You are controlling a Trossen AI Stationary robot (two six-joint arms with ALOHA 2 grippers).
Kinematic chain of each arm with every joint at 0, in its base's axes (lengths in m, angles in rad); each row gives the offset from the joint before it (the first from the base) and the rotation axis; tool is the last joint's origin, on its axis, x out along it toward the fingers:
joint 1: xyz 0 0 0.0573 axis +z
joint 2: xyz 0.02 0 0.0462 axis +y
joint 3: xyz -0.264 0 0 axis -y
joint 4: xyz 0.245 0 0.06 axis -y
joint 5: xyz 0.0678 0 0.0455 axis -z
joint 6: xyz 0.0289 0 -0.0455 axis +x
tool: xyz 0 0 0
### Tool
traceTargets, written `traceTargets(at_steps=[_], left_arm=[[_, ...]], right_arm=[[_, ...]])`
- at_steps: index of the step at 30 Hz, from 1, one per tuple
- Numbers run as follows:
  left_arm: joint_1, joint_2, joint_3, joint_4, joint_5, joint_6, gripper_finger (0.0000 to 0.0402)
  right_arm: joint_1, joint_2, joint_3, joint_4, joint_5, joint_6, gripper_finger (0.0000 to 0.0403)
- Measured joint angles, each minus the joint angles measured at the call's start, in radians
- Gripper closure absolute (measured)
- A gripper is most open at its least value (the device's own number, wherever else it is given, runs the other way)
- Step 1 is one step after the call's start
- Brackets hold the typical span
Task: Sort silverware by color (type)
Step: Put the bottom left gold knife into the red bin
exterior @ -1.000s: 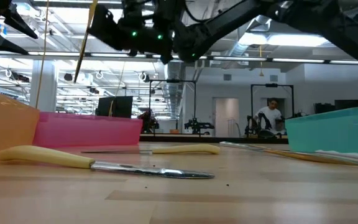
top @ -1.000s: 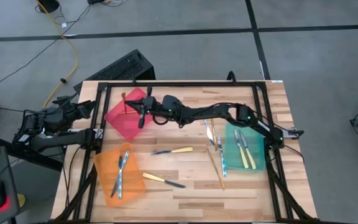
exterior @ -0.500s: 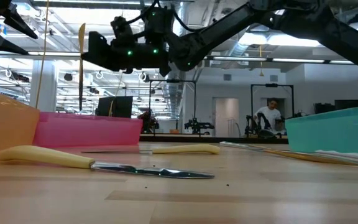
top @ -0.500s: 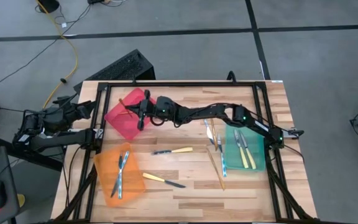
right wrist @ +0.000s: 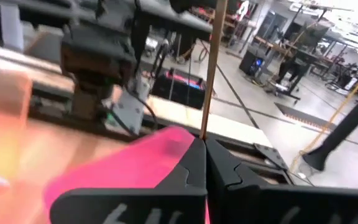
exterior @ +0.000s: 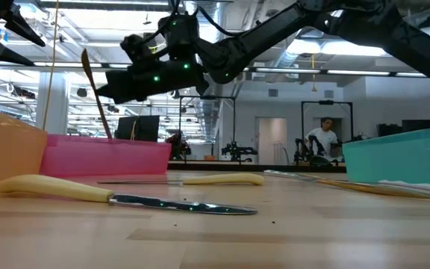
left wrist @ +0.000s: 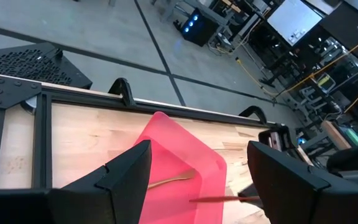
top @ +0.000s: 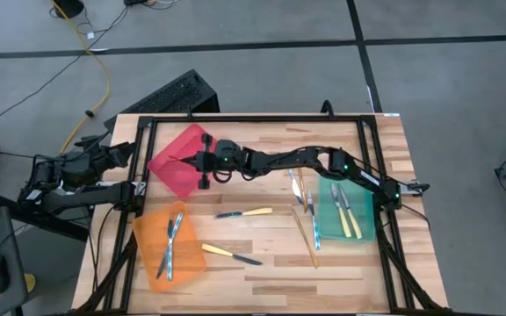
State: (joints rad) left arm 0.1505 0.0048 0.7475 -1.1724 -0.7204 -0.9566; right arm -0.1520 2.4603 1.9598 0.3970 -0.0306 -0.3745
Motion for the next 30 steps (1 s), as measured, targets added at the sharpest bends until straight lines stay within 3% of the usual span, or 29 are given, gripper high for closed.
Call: traceTargets(at_steps=[13, 30], left_arm=[[0.0, 0.0, 0.0, -0.008, -0.025, 0.0, 0.0155], [0.0, 0.0, 0.0, -0.012, -0.028, -0.007, 0.0155]], right_arm=[[0.008, 0.0, 0.0, -0.137, 0.064, -0.183, 0.0396], [0.012, 0.063, 0.003, -0.24, 0.119, -0.221, 0.0396]])
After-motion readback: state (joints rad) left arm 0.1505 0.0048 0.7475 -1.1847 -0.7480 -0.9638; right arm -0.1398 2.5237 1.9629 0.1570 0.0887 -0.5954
